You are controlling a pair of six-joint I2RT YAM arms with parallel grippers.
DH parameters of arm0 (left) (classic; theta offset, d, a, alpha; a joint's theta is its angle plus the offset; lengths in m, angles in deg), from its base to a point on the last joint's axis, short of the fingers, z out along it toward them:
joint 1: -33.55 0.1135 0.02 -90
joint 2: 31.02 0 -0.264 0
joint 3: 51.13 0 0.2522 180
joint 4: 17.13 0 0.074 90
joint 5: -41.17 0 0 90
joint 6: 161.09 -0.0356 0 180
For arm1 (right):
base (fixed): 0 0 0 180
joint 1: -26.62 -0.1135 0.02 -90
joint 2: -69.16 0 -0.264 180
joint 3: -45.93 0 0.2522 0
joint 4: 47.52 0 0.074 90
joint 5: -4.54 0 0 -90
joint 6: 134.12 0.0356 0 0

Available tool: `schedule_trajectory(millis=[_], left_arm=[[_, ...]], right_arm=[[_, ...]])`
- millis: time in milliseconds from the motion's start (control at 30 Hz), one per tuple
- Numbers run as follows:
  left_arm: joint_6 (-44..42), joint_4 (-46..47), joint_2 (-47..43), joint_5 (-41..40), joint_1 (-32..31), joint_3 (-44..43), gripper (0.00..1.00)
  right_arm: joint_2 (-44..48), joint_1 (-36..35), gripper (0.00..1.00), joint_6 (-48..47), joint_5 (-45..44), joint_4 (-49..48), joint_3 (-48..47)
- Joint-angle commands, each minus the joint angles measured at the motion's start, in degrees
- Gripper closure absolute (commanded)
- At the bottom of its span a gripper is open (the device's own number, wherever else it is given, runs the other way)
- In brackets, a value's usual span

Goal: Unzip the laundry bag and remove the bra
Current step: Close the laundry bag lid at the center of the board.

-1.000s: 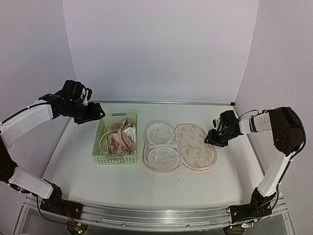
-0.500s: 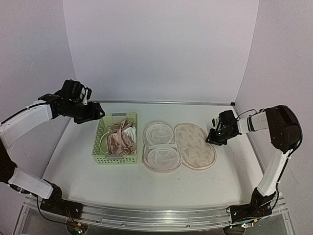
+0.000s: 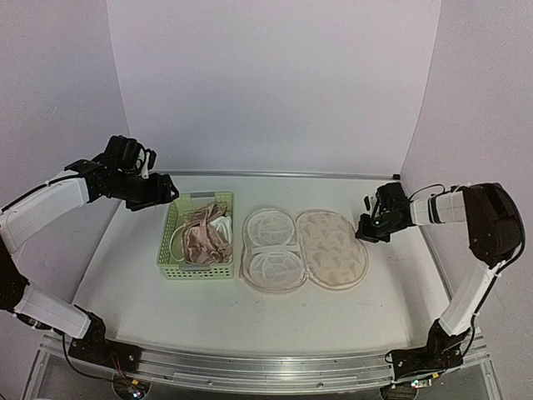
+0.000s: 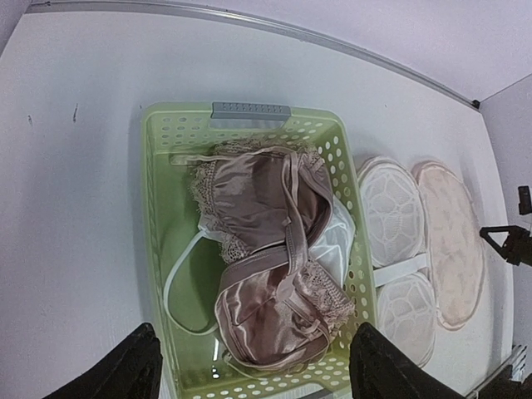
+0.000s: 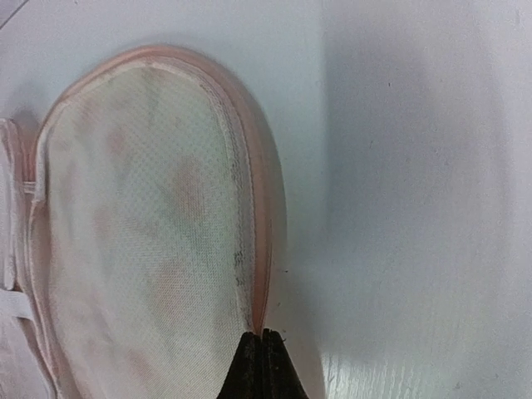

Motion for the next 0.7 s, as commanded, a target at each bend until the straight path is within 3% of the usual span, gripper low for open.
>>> schedule_trajectory(millis=[0, 367, 667], left_arm=[[-0.48, 0.72, -1.54, 1.27, 0.21, -1.88, 0.22], [-1.87, 1.68, -1.06, 5.0, 0.16, -0.01, 0.21], [-3.36, 2.64, -0.9, 8.25, -0.06, 2.71, 0.19]], right_arm=[[8.93, 0.14, 1.0, 0.67, 0.36, 1.08, -0.59], [20.43, -2.13, 1.0, 2.09, 0.9, 7.97, -3.49], [19.92, -10.98, 1.0, 4.13, -6.72, 16.29, -13.75]])
